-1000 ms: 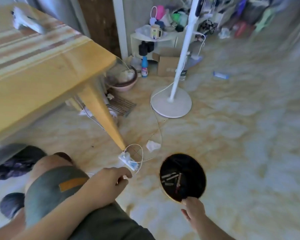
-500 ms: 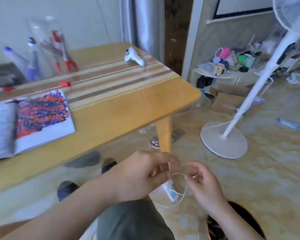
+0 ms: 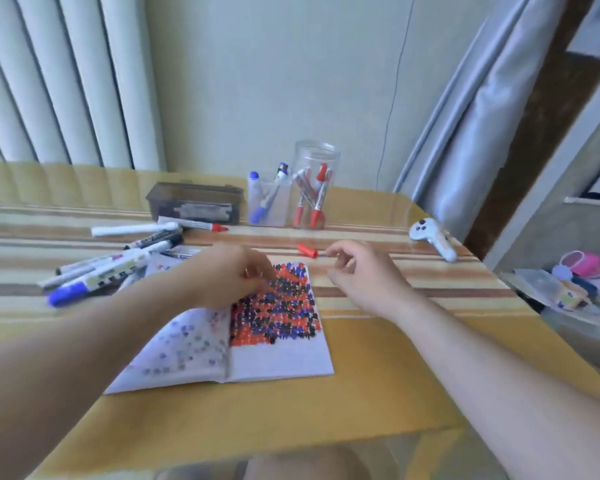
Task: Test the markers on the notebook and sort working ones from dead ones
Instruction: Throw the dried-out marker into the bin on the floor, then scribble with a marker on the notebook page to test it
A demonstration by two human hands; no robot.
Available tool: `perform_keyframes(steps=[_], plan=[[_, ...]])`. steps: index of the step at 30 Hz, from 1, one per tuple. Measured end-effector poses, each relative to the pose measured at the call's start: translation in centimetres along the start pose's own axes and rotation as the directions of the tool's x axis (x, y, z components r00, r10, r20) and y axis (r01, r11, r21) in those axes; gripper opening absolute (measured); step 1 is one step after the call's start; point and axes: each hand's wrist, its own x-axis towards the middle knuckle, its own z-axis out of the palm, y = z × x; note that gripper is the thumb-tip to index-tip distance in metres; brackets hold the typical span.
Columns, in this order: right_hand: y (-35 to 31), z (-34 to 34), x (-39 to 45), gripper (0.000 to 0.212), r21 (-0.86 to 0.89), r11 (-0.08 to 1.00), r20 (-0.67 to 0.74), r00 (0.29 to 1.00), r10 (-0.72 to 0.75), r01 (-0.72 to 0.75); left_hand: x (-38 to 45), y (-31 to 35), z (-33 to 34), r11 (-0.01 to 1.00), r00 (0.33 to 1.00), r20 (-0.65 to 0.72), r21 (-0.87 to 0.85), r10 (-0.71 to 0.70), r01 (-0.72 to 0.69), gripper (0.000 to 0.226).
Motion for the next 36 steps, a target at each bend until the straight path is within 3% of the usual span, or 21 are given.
perform_keyframes(steps=[6, 10, 15, 19, 23, 28, 32, 34, 36], plan=[[-1.4, 3.8, 8.6, 0.031, -0.297, 0.954, 0.081, 0.995, 0.063, -0.036, -0.1, -1.9, 3.1, 0.994, 0.984, -0.145, 0.02, 0.105, -0.103, 0.023], [-5.0, 6.5, 12.3, 0.018, -0.192, 0.975, 0.134, 0.987, -0.091, 0.116, -0.3, -2.9, 3.0, 0.979, 0.972, -0.14, -0.051, 0.188, -0.197, 0.026], [-10.6, 10.0, 15.2, 0.021, -0.064, 0.974, 0.435, 0.884, -0.168, 0.217, -0.3, -3.0, 3.1, 0.978, 0.97, -0.156, -0.067, 0.187, -0.199, 0.03], [-9.7, 10.3, 16.0, 0.015, -0.077, 0.974, 0.333, 0.926, -0.176, 0.213, -0.2, -3.2, 3.2, 0.973, 0.963, -0.181, -0.075, 0.202, -0.218, 0.031], [-7.1, 9.7, 15.7, 0.014, -0.22, 0.972, 0.222, 0.974, -0.038, 0.088, -0.1, -3.1, 3.2, 0.975, 0.961, -0.193, -0.06, 0.199, -0.214, 0.03], [-11.3, 12.5, 16.5, 0.029, -0.29, 0.933, 0.267, 0.954, -0.135, 0.213, 0.0, -3.3, 3.4, 0.969, 0.957, -0.201, -0.089, 0.211, -0.232, 0.031], [-13.8, 15.6, 18.3, 0.023, -0.465, 0.825, 0.306, 0.932, -0.192, 0.323, -0.1, -3.2, 3.3, 0.955, 0.939, -0.251, -0.12, 0.236, -0.272, 0.01], [-14.3, 16.1, 18.9, 0.025, -0.573, 0.743, 0.315, 0.93, -0.189, 0.345, -0.1, -3.1, 3.1, 0.959, 0.939, -0.261, -0.115, 0.222, -0.258, 0.025], [-14.7, 15.6, 18.7, 0.024, -0.645, 0.667, 0.311, 0.925, -0.217, 0.373, 0.0, -3.2, 3.2, 0.962, 0.95, -0.231, -0.126, 0.21, -0.243, 0.015]])
